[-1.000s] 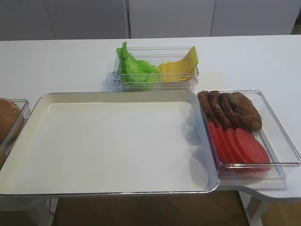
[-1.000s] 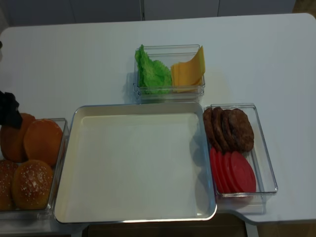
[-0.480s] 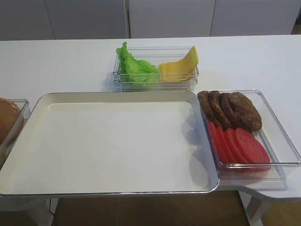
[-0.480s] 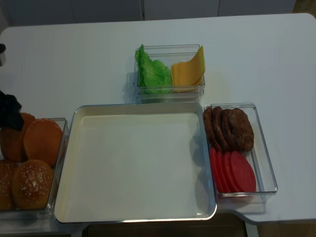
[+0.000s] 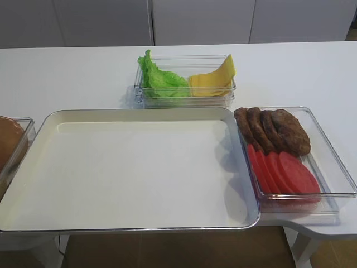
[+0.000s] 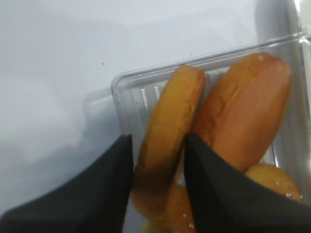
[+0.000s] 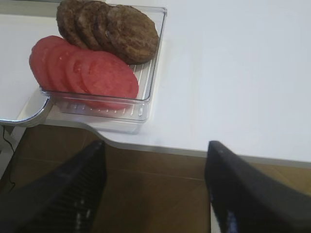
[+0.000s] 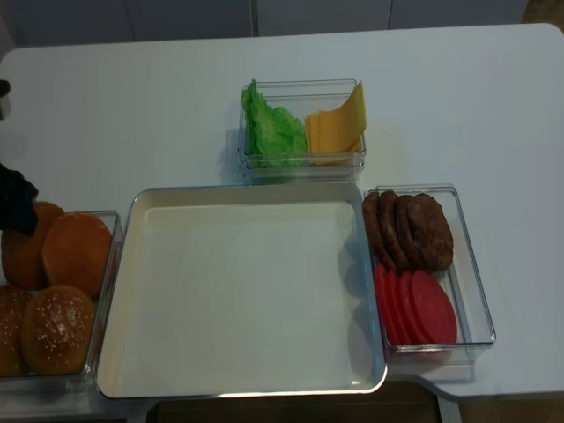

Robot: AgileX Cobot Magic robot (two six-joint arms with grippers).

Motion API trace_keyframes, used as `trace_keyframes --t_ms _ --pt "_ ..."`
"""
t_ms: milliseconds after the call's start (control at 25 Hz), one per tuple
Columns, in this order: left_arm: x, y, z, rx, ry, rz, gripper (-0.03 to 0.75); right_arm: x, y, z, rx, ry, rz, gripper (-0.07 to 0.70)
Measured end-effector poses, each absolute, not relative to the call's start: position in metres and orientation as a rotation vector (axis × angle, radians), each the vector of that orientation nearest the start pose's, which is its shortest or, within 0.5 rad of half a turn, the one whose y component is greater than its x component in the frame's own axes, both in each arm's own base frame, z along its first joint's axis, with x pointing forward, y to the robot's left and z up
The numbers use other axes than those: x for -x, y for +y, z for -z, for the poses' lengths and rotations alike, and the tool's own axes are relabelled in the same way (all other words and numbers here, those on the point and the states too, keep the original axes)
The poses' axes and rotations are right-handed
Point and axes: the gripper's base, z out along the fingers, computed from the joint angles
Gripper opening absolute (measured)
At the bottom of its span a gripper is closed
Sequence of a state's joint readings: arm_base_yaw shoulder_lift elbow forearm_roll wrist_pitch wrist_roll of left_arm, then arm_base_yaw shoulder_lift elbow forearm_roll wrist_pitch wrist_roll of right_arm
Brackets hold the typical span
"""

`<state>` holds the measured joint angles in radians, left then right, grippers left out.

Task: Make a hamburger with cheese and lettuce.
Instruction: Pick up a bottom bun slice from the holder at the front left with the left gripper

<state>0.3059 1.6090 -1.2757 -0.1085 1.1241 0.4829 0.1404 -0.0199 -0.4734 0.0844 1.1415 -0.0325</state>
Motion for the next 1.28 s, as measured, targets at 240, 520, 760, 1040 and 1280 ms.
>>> trace_keyframes --t_ms 240,520,760,1040,1280 --pt "-0.303 0.086 -0.275 -0.231 2.924 0.033 0.163 0.01 0.006 -0.264 0.192 2.125 -0.166 0.478" --pt "-0.303 0.086 -0.275 -0.234 2.924 0.033 0.148 0.01 0.006 -0.264 0.192 2.125 -0.166 0.478" --pt "-0.302 0.086 -0.275 -0.237 2.925 0.034 0.147 0.01 0.006 -0.264 0.192 2.125 -0.166 0.478" --pt "-0.295 0.084 -0.289 -0.244 2.882 0.005 0.141 0.01 0.006 -0.264 0.192 2.125 -0.166 0.478" --pt "-0.289 0.082 -0.308 -0.246 2.838 -0.023 0.141 0.01 0.006 -0.264 0.192 2.125 -0.166 0.478"
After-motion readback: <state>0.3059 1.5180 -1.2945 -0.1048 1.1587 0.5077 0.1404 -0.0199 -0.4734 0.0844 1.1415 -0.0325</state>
